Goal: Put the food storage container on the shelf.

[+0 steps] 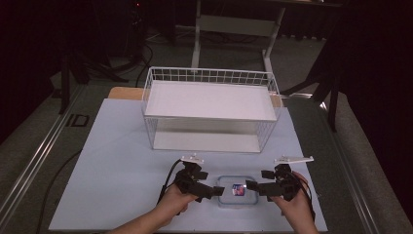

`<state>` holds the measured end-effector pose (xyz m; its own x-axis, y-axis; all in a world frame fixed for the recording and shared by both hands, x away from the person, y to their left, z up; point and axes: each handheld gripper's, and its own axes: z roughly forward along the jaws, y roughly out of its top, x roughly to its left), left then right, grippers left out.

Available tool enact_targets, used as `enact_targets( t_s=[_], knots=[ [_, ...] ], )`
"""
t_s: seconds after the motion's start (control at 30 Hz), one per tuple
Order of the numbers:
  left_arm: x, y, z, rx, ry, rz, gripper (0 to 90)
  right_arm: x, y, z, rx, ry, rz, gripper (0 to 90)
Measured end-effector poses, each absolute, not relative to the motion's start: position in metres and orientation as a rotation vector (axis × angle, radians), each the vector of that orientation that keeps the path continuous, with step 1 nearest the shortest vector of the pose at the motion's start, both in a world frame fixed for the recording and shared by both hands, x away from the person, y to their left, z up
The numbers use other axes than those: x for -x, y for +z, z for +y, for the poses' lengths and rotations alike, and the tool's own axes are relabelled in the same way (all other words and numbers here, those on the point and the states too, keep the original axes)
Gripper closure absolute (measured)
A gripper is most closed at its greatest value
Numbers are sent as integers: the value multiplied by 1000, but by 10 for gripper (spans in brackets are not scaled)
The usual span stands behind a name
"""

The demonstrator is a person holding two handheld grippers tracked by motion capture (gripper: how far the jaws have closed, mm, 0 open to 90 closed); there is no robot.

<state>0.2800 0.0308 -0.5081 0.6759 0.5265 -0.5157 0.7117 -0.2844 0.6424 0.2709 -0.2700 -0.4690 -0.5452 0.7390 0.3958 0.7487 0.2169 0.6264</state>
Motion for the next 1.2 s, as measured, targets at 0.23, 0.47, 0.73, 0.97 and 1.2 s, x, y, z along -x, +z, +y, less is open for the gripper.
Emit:
enact_targets(
  t_s=[0.23, 0.47, 0.73, 0.97, 1.2],
  knots=[
    [-285, -522, 29, -1913, -377, 1127, 151, -282, -495, -281, 1599, -1152, -2210, 153],
    [-283, -534, 23, -1870, -503, 1176, 190, -283, -510, -288, 1614, -1098, -2035, 261],
    [-279, -540, 18, -1850, -539, 1180, 286, -276, -517, -288, 1607, -1018, -1988, 392],
    [-278, -539, 16, -1836, -545, 1170, 345, -275, -518, -288, 1603, -1017, -1973, 396],
    [-273, -530, 17, -1882, -507, 1162, 445, -269, -514, -284, 1621, -1030, -2021, 400]
  ],
)
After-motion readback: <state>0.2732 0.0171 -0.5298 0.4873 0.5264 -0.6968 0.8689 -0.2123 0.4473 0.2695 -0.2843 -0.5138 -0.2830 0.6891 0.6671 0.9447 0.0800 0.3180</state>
